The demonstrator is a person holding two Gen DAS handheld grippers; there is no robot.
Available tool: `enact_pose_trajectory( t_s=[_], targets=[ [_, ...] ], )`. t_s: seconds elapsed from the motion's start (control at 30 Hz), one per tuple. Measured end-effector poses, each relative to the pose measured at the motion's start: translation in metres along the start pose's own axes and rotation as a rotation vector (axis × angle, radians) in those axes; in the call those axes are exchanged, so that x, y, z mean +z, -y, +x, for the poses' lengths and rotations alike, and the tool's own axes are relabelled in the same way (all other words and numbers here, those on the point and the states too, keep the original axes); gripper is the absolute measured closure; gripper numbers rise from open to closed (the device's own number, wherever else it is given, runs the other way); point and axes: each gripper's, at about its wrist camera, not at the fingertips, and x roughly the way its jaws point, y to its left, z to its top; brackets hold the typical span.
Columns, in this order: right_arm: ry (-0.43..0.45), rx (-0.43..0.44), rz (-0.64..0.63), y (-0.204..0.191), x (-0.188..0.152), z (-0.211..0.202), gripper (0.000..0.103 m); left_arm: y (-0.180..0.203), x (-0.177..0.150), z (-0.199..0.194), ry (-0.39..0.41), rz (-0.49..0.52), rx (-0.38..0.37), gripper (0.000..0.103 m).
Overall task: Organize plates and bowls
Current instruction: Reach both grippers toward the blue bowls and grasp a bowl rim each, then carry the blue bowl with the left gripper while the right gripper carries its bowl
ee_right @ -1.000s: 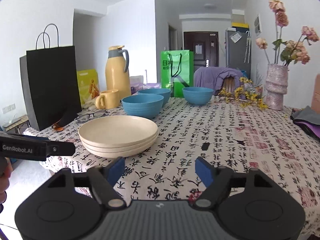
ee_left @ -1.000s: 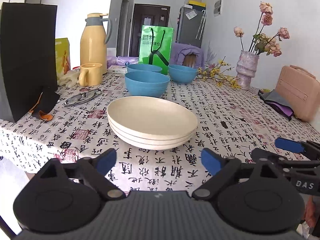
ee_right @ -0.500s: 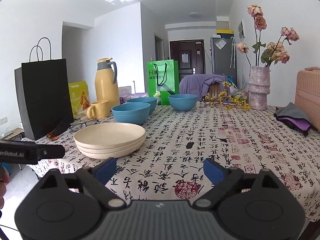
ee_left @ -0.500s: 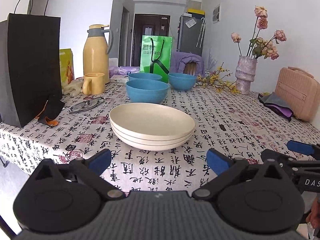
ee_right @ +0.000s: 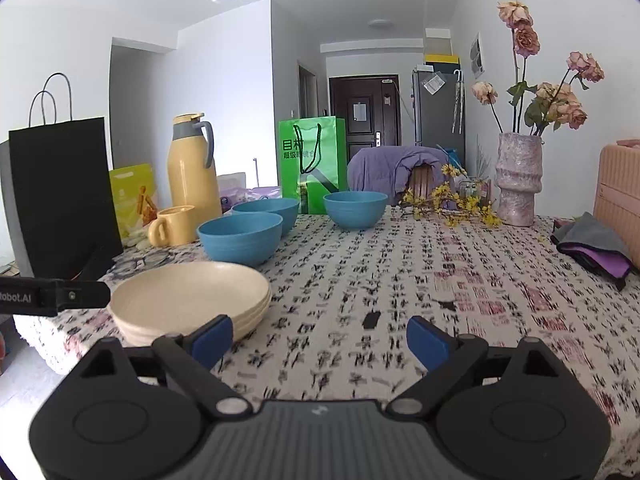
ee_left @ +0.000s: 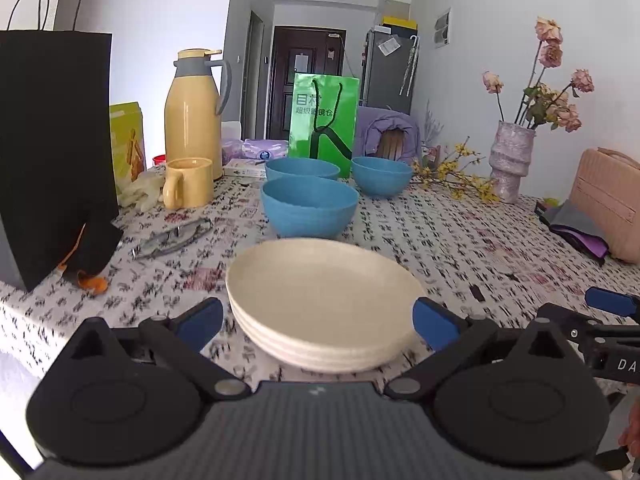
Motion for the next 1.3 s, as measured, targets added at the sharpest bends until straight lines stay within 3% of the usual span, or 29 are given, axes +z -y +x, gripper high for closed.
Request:
enact_pose_trajectory(
  t_s=[0.37, 0.5, 0.6, 0.67, 0.8, 0.93, 1.23, 1.3],
  targets=[
    [-0.033, 0.101, 0.039, -0.008, 0.063, 0.114, 0.013, -0.044, 0.074, 0.108, -0.060, -0.040, -0.003, 0.000],
    [-0.076, 0.134, 0.045, -0.012, 0.079, 0.165, 0.023, -0.055, 0.097, 0.150, -0.081, -0.057, -0.026, 0.001],
    [-0.101, 0.163, 0.052, -0.015, 0.086, 0.202, 0.029, -0.063, 0.109, 0.180, -0.097, -0.066, -0.032, 0.007],
    [-0.127, 0.183, 0.056, -0.018, 0.091, 0.226, 0.033, -0.067, 0.115, 0.201, -0.128, -0.077, -0.025, 0.023],
    [-0.175, 0.216, 0.073, -0.024, 0.099, 0.271, 0.041, -0.074, 0.124, 0.236, -0.162, -0.097, -0.055, 0.036],
    [-0.193, 0.242, 0.093, -0.029, 0.109, 0.305, 0.049, -0.080, 0.128, 0.262, -0.193, -0.108, -0.058, 0.060],
    [-0.242, 0.251, 0.094, -0.035, 0.103, 0.340, 0.069, -0.085, 0.122, 0.288, -0.240, -0.116, -0.047, 0.085],
    [-0.245, 0.237, 0.093, -0.034, 0.101, 0.341, 0.078, -0.086, 0.122, 0.290, -0.242, -0.121, -0.040, 0.087]
  ],
)
